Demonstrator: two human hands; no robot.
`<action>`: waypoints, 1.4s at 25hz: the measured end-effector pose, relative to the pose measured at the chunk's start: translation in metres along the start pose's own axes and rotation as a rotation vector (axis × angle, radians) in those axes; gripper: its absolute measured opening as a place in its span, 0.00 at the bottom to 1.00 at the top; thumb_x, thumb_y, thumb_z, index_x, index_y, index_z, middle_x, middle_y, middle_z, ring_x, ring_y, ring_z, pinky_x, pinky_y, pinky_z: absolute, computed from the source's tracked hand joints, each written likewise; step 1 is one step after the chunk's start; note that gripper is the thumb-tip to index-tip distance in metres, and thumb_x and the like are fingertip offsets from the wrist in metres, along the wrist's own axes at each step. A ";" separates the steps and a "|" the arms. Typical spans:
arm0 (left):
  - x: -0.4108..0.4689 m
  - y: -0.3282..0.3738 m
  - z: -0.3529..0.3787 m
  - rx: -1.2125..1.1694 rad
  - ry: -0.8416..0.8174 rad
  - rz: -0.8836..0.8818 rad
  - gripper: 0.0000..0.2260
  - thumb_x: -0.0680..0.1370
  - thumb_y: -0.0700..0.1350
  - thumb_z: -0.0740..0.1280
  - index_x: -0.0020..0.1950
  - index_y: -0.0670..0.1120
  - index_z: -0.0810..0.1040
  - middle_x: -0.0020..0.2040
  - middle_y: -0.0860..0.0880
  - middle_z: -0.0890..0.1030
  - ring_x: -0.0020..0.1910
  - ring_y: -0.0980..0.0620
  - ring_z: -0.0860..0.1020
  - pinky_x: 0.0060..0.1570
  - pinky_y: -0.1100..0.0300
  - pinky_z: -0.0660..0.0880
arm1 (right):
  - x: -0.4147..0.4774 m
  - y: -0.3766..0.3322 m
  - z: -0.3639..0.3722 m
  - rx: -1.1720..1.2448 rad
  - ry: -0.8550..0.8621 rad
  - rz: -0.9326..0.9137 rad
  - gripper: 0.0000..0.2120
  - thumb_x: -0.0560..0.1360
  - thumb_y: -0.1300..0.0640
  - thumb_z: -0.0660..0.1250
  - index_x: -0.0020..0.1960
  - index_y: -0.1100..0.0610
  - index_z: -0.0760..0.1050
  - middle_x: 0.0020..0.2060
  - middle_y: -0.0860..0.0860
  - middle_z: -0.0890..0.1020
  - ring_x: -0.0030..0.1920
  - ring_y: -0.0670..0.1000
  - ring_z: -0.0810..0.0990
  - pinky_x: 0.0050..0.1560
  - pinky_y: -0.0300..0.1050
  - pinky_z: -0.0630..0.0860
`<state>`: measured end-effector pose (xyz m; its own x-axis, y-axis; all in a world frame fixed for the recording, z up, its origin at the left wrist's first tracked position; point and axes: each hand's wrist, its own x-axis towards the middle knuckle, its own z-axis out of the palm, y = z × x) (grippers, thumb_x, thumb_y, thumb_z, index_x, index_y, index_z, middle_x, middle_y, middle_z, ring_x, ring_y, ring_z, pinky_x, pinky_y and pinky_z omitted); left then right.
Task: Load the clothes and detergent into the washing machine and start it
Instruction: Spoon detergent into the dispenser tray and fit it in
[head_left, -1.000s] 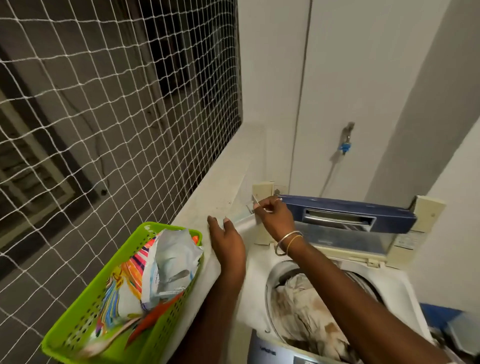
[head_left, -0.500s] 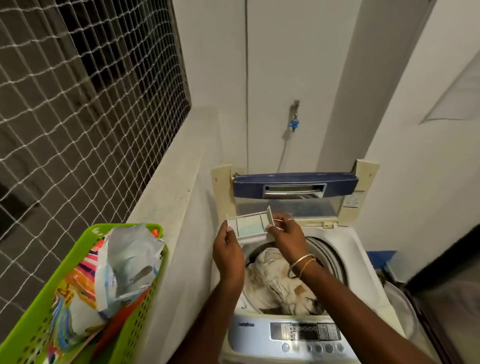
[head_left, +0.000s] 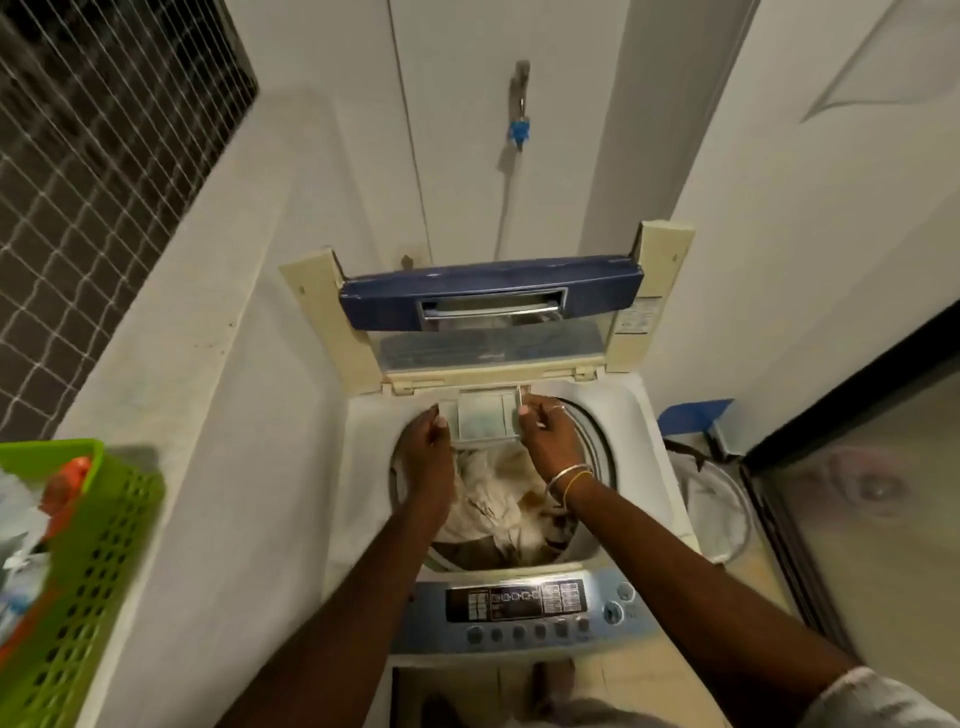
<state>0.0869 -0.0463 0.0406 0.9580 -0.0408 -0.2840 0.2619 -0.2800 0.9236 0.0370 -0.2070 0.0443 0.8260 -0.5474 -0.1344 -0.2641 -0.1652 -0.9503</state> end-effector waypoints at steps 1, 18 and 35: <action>0.001 0.001 0.006 -0.009 0.001 -0.005 0.15 0.85 0.47 0.59 0.69 0.51 0.77 0.63 0.53 0.80 0.60 0.54 0.79 0.51 0.70 0.78 | 0.009 0.014 -0.001 -0.022 -0.009 0.004 0.08 0.78 0.51 0.65 0.54 0.52 0.79 0.46 0.49 0.82 0.47 0.51 0.81 0.50 0.51 0.80; 0.100 -0.078 0.065 -0.055 -0.096 -0.198 0.15 0.82 0.51 0.62 0.67 0.50 0.79 0.57 0.51 0.85 0.57 0.51 0.83 0.59 0.45 0.80 | 0.097 0.108 0.029 0.030 0.034 0.127 0.14 0.75 0.47 0.65 0.52 0.55 0.80 0.39 0.49 0.82 0.40 0.49 0.79 0.47 0.60 0.81; 0.101 -0.071 0.065 -0.022 -0.114 -0.148 0.14 0.84 0.53 0.60 0.67 0.53 0.77 0.55 0.57 0.83 0.56 0.58 0.81 0.58 0.55 0.79 | 0.109 0.113 0.027 -0.052 0.020 0.063 0.16 0.80 0.50 0.63 0.41 0.61 0.76 0.32 0.60 0.76 0.34 0.58 0.76 0.41 0.57 0.80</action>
<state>0.1578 -0.0924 -0.0706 0.8894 -0.1099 -0.4438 0.4030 -0.2699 0.8745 0.1107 -0.2636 -0.0851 0.7973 -0.5738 -0.1872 -0.3407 -0.1719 -0.9243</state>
